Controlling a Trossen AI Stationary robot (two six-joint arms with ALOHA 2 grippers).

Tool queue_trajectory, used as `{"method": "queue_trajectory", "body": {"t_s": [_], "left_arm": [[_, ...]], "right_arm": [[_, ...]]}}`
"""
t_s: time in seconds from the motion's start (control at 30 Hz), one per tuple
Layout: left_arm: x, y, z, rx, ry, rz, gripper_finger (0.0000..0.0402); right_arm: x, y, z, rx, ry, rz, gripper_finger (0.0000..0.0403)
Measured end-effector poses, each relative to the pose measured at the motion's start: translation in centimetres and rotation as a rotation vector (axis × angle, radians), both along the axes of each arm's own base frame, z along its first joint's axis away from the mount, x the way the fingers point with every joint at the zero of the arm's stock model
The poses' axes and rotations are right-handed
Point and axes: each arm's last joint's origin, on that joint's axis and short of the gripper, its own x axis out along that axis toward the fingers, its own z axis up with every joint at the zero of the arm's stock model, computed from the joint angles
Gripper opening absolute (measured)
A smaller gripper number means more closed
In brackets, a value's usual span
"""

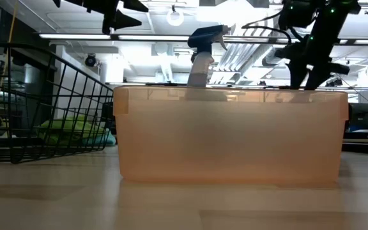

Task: Sort microfiber towel by color & place in baskets
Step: Put the pink microfiber cloth into the mesh basket, then put the top left green microfiber cloth into the transparent orange bin

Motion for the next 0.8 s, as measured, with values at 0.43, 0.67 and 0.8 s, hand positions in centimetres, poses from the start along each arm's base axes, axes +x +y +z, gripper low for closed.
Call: {"method": "queue_trajectory", "body": {"t_s": [0.43,0.67,0.8], "left_arm": [[-0.4,4.0,-2.4,-0.435,0.405,0.288,0.0239],[-1.6,9.4,-6.8,-0.667,0.726,0.431,0.0239],[-2.5,10.7,-9.7,-0.814,0.903,0.413,0.0239]], "right_arm": [[0.4,-0.8,7.4,-0.155,-0.181,0.026,0.0343],[1.2,-1.1,8.8,-0.174,-0.355,0.005,0.0344],[1.4,-1.0,8.8,-0.143,-0.378,0.035,0.0344]]}}
